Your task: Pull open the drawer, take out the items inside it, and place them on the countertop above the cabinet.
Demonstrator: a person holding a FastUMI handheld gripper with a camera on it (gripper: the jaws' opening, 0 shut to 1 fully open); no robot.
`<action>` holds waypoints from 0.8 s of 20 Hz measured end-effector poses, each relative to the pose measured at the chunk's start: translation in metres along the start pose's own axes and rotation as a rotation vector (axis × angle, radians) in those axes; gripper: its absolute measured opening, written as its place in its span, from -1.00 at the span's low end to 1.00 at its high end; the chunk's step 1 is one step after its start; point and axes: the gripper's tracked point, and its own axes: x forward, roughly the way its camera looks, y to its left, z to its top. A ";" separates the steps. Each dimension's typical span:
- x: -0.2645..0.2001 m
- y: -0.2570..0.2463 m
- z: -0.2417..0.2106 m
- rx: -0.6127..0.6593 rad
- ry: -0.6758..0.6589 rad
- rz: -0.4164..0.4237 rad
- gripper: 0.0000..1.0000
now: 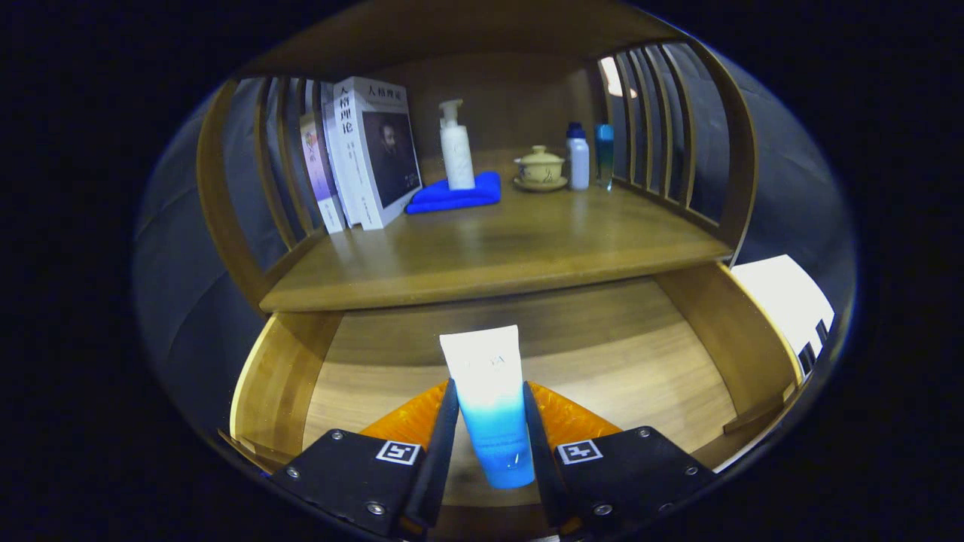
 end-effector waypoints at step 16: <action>0.039 -0.019 0.121 -0.011 -0.134 0.004 0.03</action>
